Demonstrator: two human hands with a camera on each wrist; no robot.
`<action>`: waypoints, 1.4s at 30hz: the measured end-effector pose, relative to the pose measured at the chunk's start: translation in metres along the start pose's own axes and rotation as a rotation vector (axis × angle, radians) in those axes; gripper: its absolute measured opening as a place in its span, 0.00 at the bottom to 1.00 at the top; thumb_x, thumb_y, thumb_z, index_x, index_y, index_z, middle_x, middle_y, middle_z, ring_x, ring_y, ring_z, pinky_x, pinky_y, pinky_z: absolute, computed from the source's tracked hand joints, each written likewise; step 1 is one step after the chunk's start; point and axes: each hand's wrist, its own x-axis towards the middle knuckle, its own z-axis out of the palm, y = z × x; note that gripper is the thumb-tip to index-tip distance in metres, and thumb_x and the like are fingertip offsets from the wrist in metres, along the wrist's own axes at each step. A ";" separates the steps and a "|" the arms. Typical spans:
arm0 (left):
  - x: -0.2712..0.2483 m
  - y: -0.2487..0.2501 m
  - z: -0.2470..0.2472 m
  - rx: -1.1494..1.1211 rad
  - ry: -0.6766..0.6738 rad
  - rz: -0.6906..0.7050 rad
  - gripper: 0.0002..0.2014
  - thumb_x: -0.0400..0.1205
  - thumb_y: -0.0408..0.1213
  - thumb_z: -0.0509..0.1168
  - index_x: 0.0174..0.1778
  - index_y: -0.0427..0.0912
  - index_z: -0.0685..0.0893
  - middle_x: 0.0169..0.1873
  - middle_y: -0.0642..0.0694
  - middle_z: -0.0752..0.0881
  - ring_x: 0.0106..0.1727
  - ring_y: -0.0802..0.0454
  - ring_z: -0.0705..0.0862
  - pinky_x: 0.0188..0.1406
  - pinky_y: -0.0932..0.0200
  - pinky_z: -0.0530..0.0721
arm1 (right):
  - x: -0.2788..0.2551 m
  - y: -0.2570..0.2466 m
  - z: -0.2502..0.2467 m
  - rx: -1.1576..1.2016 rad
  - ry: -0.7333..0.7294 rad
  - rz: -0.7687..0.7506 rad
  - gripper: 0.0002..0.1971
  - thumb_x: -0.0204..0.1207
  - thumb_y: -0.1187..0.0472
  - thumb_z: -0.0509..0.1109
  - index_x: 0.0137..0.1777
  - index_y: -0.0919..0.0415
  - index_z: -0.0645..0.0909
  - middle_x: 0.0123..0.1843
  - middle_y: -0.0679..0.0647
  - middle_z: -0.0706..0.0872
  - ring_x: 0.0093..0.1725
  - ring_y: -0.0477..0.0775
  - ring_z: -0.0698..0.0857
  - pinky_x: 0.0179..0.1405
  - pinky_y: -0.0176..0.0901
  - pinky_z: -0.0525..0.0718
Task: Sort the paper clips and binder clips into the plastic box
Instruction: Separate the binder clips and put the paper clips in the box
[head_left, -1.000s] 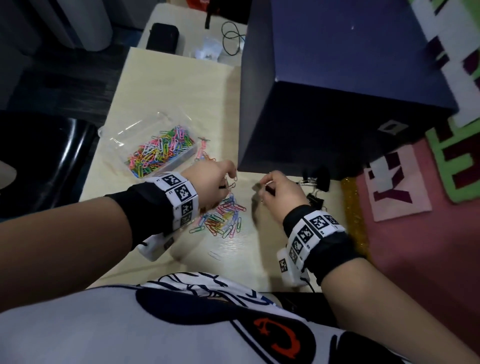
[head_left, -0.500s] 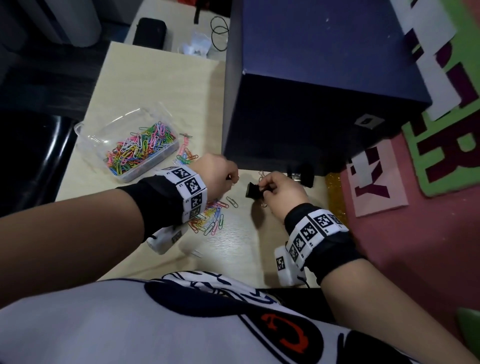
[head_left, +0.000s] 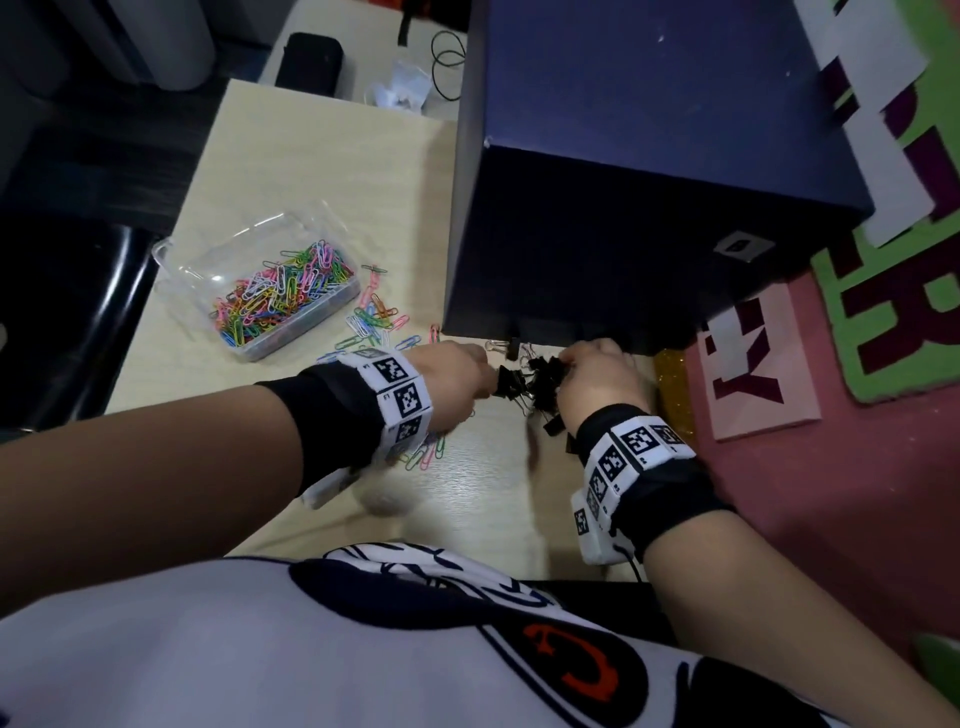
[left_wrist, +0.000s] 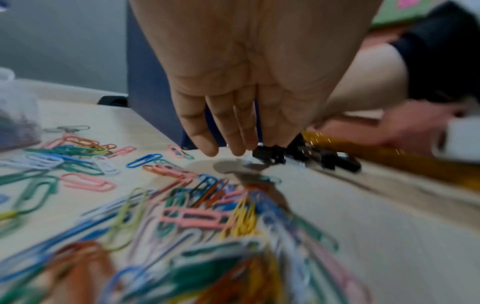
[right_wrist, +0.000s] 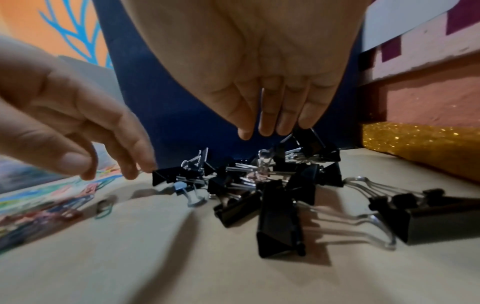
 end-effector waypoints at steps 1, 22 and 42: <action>-0.003 -0.002 0.004 0.064 -0.010 0.020 0.20 0.80 0.33 0.60 0.68 0.51 0.77 0.65 0.49 0.76 0.62 0.43 0.78 0.56 0.46 0.84 | 0.001 -0.002 0.000 -0.024 -0.025 -0.042 0.26 0.77 0.68 0.61 0.73 0.49 0.73 0.74 0.51 0.71 0.70 0.57 0.71 0.62 0.46 0.72; -0.043 -0.022 0.032 0.277 0.042 0.099 0.14 0.81 0.37 0.56 0.60 0.47 0.81 0.61 0.51 0.78 0.61 0.45 0.76 0.50 0.51 0.75 | 0.021 -0.014 0.006 -0.384 0.035 -0.133 0.16 0.77 0.70 0.60 0.63 0.63 0.78 0.59 0.60 0.82 0.58 0.63 0.83 0.51 0.51 0.80; -0.073 -0.065 0.035 0.030 0.236 -0.216 0.25 0.82 0.54 0.57 0.74 0.50 0.69 0.72 0.45 0.71 0.69 0.43 0.73 0.66 0.44 0.75 | -0.017 -0.083 0.018 0.013 -0.063 -0.356 0.11 0.82 0.56 0.59 0.61 0.57 0.76 0.59 0.57 0.80 0.56 0.60 0.81 0.56 0.53 0.81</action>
